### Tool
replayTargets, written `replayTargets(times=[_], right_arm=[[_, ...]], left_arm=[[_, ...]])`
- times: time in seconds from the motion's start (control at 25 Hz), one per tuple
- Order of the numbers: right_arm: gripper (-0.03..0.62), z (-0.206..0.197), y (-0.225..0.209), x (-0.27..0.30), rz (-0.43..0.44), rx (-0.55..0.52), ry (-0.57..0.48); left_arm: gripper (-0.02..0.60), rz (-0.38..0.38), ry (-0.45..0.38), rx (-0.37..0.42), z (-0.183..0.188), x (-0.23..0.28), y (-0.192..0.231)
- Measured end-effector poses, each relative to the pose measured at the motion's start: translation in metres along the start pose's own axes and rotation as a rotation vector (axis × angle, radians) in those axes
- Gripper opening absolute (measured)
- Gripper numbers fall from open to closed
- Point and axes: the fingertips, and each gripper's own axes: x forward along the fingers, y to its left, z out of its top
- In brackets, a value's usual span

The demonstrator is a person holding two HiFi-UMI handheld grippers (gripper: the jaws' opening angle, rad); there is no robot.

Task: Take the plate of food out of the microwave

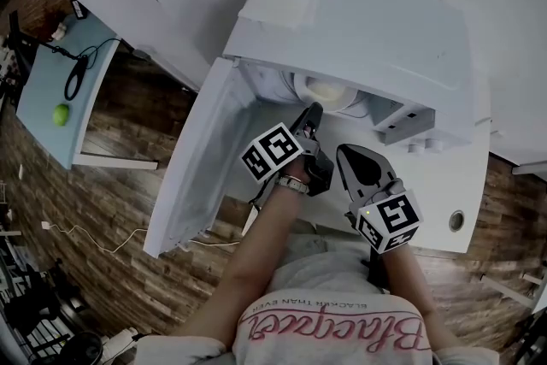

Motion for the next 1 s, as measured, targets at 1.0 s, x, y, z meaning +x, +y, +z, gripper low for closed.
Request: replayTargets(times=[1.0], right_arm=[[0.006, 0.006, -0.032, 0.003, -0.015, 0.020, -0.002]], left_arm=[[0.136, 0.364, 0.039, -0.038, -0.003, 0.009, 0.021]])
